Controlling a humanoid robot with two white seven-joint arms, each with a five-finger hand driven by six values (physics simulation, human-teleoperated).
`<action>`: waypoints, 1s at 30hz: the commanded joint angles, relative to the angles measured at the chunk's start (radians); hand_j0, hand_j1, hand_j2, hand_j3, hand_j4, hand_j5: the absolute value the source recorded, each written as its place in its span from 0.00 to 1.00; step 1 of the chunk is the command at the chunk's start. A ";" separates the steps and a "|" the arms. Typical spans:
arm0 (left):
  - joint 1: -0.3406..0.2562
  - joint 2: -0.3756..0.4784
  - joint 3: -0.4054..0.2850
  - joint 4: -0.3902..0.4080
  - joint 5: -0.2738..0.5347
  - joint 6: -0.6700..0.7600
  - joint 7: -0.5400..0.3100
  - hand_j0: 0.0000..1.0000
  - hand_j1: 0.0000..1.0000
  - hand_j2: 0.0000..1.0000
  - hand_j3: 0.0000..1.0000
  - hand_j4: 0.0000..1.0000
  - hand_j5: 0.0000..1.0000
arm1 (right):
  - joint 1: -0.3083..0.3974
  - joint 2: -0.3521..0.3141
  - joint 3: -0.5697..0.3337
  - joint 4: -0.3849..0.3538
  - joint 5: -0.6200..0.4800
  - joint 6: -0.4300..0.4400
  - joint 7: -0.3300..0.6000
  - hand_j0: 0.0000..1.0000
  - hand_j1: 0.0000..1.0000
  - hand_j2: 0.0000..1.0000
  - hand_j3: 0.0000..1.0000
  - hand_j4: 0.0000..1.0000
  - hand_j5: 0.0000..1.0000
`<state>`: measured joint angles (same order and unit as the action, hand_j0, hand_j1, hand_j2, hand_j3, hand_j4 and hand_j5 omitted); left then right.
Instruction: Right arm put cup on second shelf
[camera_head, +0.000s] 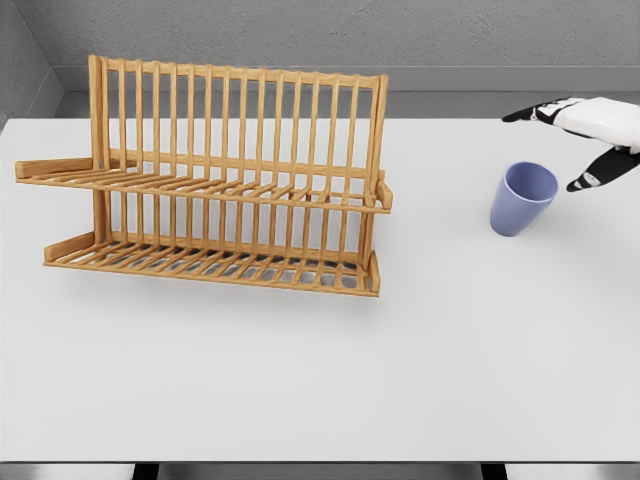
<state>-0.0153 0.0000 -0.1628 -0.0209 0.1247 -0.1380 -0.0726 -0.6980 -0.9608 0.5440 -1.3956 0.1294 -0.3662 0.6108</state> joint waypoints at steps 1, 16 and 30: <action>0.000 0.000 0.000 -0.001 0.000 0.000 0.001 1.00 1.00 1.00 1.00 1.00 1.00 | 0.000 -0.001 0.039 0.017 -0.004 0.001 0.000 1.00 1.00 1.00 1.00 1.00 1.00; 0.000 0.000 0.000 -0.001 0.001 0.000 -0.001 1.00 1.00 1.00 1.00 1.00 1.00 | -0.046 0.040 0.140 0.104 -0.004 0.001 0.000 1.00 1.00 1.00 1.00 1.00 1.00; 0.000 0.000 0.000 0.001 0.000 0.000 -0.001 1.00 1.00 1.00 1.00 1.00 1.00 | -0.086 0.066 0.200 0.153 -0.004 0.001 0.000 1.00 1.00 1.00 1.00 1.00 1.00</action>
<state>-0.0153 0.0000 -0.1627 -0.0210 0.1247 -0.1380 -0.0724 -0.7839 -0.8992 0.7296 -1.2506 0.1298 -0.3665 0.6112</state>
